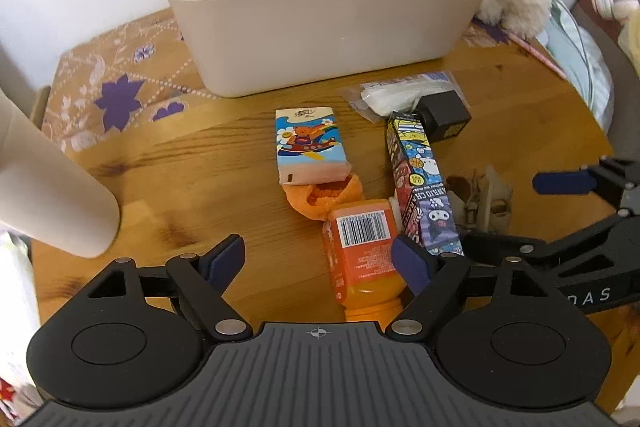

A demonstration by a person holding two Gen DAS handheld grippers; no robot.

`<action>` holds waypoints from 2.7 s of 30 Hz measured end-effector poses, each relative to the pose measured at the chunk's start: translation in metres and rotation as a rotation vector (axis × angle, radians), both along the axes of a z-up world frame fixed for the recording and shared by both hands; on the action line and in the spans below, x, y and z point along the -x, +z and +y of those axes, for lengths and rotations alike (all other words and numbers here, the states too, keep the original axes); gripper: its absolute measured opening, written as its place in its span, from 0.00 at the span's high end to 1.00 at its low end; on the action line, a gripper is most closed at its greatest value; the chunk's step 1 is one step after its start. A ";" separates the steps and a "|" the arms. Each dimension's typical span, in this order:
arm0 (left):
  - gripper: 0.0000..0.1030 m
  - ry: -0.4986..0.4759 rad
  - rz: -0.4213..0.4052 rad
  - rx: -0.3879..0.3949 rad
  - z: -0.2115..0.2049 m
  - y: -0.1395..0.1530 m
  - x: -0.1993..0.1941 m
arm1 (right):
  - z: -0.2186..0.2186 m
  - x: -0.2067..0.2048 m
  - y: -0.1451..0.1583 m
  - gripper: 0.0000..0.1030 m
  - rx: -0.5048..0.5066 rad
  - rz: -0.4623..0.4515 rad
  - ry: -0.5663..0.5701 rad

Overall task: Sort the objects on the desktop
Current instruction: 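Grasp the brown claw clip with the right tool while the left grasps the orange bottle, then carry the claw clip and orange bottle to the basket and release both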

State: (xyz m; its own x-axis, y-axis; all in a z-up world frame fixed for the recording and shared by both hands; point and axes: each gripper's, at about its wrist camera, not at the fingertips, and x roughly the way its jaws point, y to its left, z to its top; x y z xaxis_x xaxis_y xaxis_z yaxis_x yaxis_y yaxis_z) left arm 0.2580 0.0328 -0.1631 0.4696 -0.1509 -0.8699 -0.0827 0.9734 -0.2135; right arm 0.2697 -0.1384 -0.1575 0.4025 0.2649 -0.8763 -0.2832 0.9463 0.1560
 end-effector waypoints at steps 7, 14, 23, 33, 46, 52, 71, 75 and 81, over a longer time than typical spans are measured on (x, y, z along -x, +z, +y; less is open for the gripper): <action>0.18 0.019 0.030 0.065 -0.008 -0.008 -0.006 | -0.012 -0.004 -0.004 0.00 0.056 0.007 -0.015; 0.18 -0.005 0.066 0.069 -0.023 -0.018 -0.011 | -0.020 -0.009 -0.009 0.01 0.072 -0.007 -0.027; 0.44 -0.049 0.123 0.082 -0.028 -0.033 -0.018 | -0.025 -0.013 -0.013 0.45 0.032 0.016 0.003; 0.45 -0.063 0.104 0.086 -0.025 -0.032 -0.011 | -0.036 -0.009 -0.007 0.59 0.005 -0.008 0.017; 0.48 -0.038 0.048 0.113 0.003 -0.008 0.000 | -0.057 -0.017 0.029 0.59 0.006 -0.097 0.052; 0.48 -0.041 0.054 0.104 0.009 -0.009 0.003 | -0.062 -0.022 0.040 0.59 0.004 -0.123 0.046; 0.48 -0.048 -0.071 0.116 0.029 0.045 0.008 | -0.055 -0.041 0.083 0.59 -0.014 -0.219 0.084; 0.48 -0.034 -0.117 0.106 0.042 0.065 0.002 | -0.056 -0.052 0.100 0.59 -0.022 -0.258 0.080; 0.48 -0.024 -0.178 0.066 0.057 0.094 -0.012 | -0.051 -0.072 0.124 0.59 0.003 -0.316 0.102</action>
